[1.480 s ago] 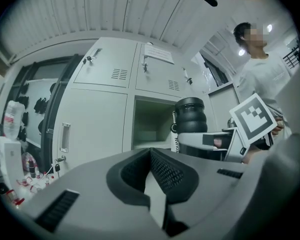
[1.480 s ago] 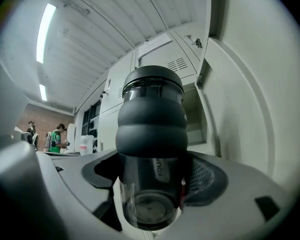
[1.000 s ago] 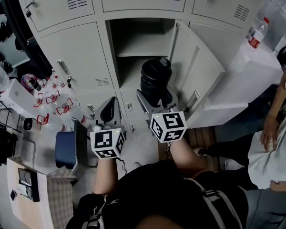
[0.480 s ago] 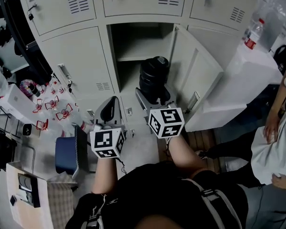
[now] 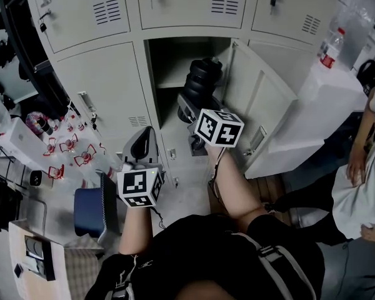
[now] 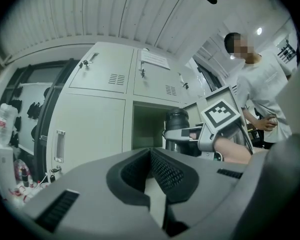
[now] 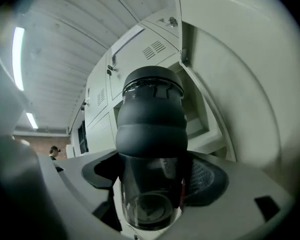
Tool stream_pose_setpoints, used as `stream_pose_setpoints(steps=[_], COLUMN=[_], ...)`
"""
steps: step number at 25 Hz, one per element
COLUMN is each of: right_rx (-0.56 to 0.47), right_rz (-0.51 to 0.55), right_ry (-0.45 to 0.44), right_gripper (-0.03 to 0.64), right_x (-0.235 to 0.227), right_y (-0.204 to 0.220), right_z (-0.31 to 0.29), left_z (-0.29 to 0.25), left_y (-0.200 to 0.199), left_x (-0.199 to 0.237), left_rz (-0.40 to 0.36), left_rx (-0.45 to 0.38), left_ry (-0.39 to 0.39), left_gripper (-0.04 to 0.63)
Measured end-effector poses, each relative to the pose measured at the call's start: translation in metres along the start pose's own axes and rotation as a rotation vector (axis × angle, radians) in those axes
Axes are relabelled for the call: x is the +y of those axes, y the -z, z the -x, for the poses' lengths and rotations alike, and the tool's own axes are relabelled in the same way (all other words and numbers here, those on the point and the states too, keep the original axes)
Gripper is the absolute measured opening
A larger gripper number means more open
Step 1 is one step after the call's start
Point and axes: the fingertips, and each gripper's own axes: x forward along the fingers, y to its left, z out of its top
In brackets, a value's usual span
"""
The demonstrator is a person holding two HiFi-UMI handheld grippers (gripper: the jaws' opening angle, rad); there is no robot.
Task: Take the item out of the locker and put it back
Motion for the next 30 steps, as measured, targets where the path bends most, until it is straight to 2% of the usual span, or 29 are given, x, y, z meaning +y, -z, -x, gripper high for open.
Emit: stream_pose_setpoints(steps=[6,12,15,23,30], right_rx=[-0.006,0.011,0.012,0.023,0.01], right_rz=[-0.051,-0.153,-0.152,0.025,0.226], right_ry=[0.025,0.023,0.037,0.166,0.234], right_gripper=[0.393,0.393,0.393,0.391,0.391], right_x=[-0.01,-0.017,-0.021,-0.046,-0.055], right_y=[-0.021,-0.032,-0.038,-0.056,-0.058], right_z=[-0.036,-0.066,-0.08,-0.113,-0.14], left_z=[-0.008,-0.015,-0.016,-0.021,-0.029], left_y=[-0.001,-0.008,-0.011,-0.006,0.009], left_x=[0.012,0.024,0.03,0.047,0.059], left_rz=[-0.014,-0.034,-0.042,-0.046,-0.038], left_rx=[-0.003,-0.014,-0.016,0.003,0.045], left_ry=[0.006,0.006,0.001,-0.025,-0.031], left_gripper=[0.012,0.012,0.012,0.012,0.012])
